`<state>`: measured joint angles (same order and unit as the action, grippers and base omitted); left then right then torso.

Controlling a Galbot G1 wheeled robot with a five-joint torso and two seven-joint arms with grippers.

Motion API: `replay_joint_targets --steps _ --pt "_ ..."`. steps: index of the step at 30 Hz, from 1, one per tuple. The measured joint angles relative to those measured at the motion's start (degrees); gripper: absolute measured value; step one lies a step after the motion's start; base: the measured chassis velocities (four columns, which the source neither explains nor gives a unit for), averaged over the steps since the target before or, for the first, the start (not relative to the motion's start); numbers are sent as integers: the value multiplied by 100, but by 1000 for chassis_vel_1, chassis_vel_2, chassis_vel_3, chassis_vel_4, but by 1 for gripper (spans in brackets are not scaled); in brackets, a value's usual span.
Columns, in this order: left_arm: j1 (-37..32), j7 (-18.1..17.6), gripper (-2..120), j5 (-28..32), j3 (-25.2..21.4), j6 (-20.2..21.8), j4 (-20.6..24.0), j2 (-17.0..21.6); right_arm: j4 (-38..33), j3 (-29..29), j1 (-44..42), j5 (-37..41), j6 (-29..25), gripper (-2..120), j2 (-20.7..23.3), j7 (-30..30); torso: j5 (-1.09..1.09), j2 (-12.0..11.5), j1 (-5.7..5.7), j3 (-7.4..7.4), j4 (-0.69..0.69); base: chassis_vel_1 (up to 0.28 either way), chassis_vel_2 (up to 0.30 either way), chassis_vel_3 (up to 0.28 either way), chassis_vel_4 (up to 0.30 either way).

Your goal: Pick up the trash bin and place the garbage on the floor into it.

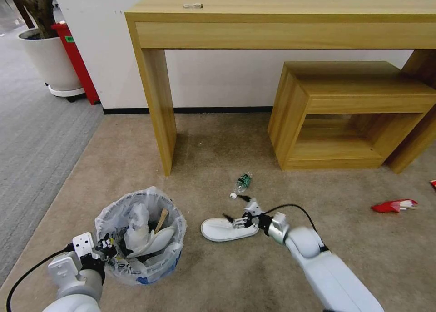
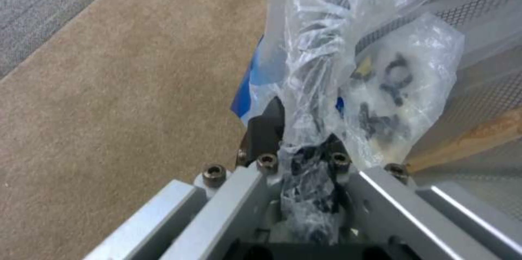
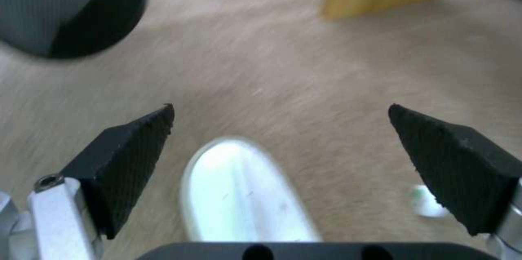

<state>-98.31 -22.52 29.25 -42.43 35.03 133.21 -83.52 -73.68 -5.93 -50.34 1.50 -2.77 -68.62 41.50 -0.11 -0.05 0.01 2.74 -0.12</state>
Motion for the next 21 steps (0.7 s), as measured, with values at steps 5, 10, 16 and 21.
replay_joint_targets --steps 5,10,16,21 --pt "7 -1 1 -3 -24 -4 -45 -2 504 240 456 -420 13 100 -144 382 -1 0 0 0 0 0 0 0 0" --pt "92 -5 1 0 -45 -7 -161 6 1406 509 1087 -1079 -47 100 -473 597 -2 0 0 0 1 0 0 0 0" --pt "205 -17 1 1 -3 -8 -292 -7 2037 596 1414 -1629 -276 100 -688 823 -1 0 0 0 0 0 0 0 0" --pt "280 -18 1 7 23 -14 -419 -17 2490 628 1597 -1962 -456 100 -846 972 -1 0 0 0 0 0 0 0 0"
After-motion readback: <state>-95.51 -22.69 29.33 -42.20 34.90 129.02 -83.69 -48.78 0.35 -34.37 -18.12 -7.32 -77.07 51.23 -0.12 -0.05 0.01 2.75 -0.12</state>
